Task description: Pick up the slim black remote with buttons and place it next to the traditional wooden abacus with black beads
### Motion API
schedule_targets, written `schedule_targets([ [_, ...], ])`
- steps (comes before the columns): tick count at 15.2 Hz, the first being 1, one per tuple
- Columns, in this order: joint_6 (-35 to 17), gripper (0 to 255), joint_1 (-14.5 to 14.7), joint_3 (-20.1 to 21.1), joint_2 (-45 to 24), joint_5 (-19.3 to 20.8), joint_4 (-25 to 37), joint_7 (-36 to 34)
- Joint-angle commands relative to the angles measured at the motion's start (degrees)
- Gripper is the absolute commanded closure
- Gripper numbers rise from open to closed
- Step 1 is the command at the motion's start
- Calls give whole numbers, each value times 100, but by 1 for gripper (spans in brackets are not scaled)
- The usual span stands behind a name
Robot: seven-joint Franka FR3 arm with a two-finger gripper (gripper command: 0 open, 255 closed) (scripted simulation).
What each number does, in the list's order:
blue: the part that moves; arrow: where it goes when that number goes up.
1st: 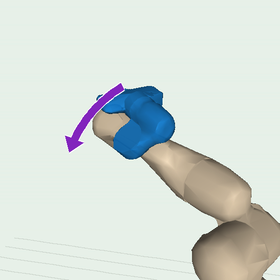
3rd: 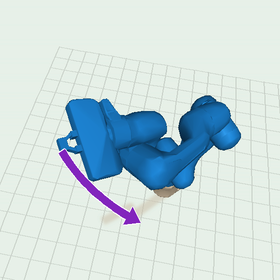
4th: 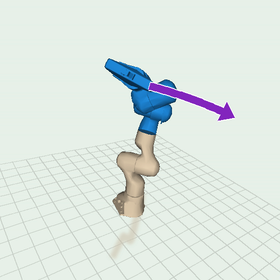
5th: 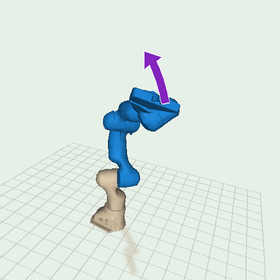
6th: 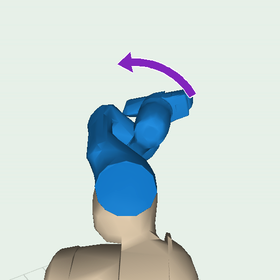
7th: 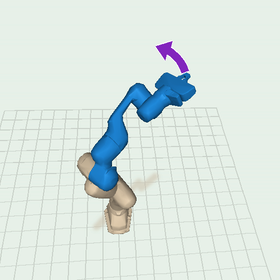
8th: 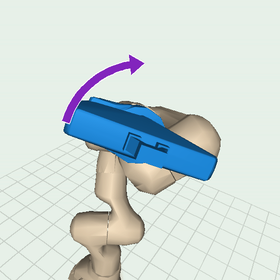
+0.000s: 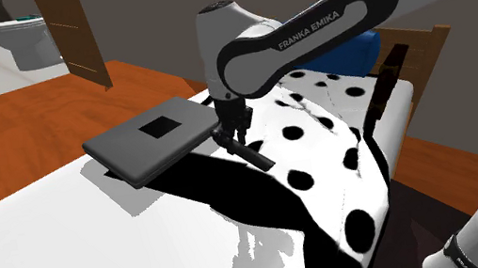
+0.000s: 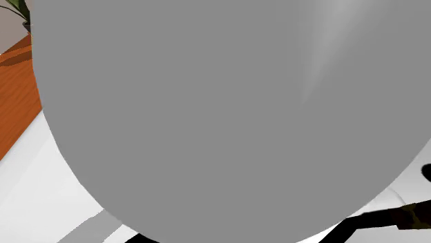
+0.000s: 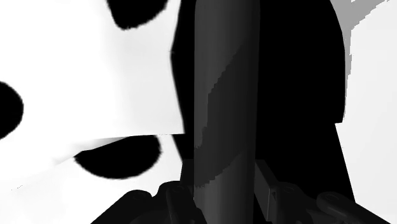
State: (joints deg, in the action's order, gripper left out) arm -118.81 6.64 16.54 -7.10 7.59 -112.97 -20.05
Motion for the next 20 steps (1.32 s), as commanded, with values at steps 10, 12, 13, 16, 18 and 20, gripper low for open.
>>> schedule_targets([
  [10,793,255,-13,11,255,-124,556,137],
  [12,939,255,-13,13,285,-140,674,156],
  [13,1013,255,-13,13,299,-146,736,165],
  [16,1235,255,-13,15,331,-164,928,189],
  [18,1385,255,-12,17,347,-172,1063,204],
  [20,1536,255,-11,18,357,-179,1205,218],
])
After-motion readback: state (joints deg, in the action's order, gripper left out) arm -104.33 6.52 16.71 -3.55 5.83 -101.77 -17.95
